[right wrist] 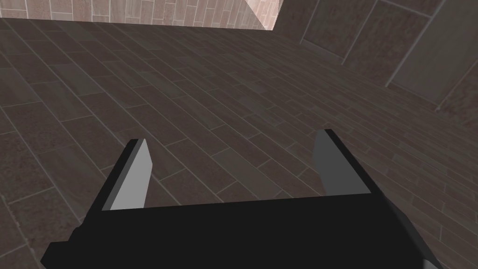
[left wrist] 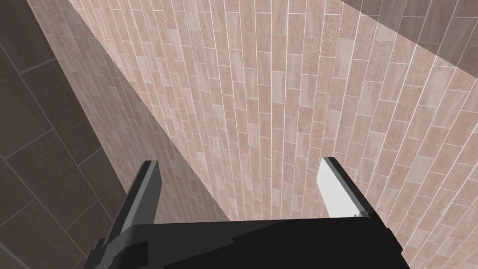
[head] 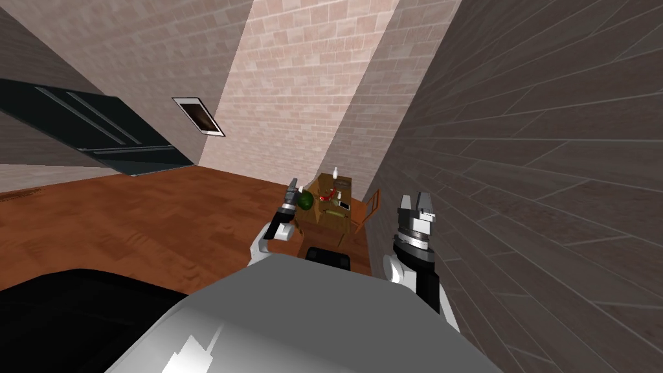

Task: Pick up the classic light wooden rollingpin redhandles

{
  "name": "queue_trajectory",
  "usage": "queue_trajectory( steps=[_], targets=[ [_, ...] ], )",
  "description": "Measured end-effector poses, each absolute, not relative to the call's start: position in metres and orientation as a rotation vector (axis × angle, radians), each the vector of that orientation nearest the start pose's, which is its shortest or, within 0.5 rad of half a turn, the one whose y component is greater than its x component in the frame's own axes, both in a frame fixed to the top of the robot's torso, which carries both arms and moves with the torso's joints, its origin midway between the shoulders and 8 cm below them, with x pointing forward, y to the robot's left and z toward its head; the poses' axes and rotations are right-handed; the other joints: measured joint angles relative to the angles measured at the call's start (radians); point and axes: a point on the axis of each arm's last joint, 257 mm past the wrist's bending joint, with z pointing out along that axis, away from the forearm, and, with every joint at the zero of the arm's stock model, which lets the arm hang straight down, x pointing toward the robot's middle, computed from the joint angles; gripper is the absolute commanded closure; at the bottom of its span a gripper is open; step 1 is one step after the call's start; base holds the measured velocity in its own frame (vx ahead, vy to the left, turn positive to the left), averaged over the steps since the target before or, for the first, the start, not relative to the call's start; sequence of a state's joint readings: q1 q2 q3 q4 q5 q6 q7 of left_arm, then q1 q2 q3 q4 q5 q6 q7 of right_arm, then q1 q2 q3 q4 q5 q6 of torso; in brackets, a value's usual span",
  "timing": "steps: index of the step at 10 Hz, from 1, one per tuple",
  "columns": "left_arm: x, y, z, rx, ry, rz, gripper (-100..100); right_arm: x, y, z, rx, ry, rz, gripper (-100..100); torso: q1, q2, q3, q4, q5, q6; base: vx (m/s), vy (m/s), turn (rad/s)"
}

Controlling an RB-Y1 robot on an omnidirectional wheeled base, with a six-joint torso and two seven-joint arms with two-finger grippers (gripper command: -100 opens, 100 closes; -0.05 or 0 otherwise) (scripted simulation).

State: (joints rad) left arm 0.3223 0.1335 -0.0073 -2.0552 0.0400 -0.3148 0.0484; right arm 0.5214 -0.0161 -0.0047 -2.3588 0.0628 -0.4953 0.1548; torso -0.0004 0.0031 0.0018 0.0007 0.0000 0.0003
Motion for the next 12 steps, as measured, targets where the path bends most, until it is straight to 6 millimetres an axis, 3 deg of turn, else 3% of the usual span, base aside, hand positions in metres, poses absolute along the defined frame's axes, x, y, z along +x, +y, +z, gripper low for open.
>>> queue_trajectory(
  steps=[12],
  targets=[
    [0.517,0.226,-0.127,-1.061,0.996,-1.509,-100,0.328,-0.270,0.051,0.504,0.655,1.117,0,0.000,-0.001,-0.001,0.000,0.000,0.000,-0.031,-0.004,-0.071]
  ],
)
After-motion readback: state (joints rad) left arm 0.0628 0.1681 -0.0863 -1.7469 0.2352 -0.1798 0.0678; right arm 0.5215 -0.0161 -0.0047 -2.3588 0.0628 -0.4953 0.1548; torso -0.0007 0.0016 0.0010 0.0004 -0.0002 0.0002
